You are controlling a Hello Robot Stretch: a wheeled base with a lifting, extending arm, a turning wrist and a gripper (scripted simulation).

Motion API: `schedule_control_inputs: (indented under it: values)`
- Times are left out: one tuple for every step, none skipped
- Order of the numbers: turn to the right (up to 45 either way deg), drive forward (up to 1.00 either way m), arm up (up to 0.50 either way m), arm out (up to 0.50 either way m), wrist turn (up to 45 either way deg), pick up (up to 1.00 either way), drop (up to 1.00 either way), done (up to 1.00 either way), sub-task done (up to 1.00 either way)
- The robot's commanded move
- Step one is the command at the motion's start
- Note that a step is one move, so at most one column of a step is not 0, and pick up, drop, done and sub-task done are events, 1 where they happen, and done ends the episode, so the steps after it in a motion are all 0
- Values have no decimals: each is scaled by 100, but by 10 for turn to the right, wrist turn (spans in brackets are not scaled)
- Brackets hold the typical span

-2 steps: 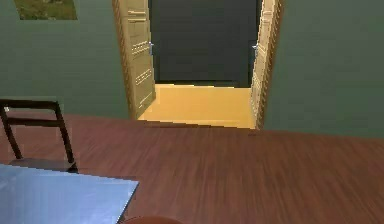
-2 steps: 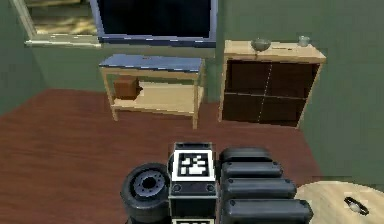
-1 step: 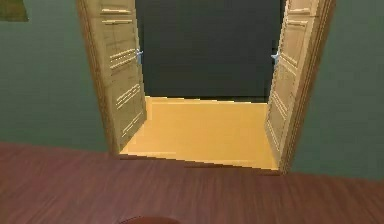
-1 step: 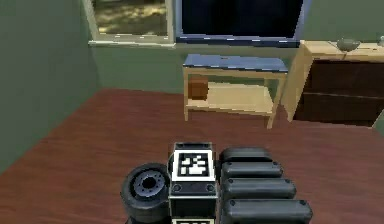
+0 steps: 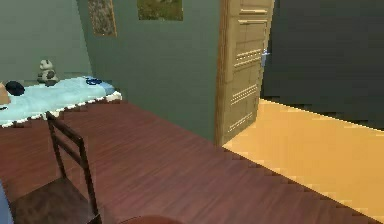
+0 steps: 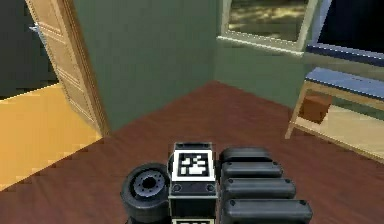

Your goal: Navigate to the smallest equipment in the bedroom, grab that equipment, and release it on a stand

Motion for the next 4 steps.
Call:
schedule_control_inputs:
  values:
    - [0, 20, 0, 0, 0, 0, 0, 0, 0]
    - [-210, 0, 0, 0, 0, 0, 0, 0, 0]
    - [0, 80, 0, 0, 0, 0, 0, 0, 0]
    - [-240, 0, 0, 0, 0, 0, 0, 0, 0]
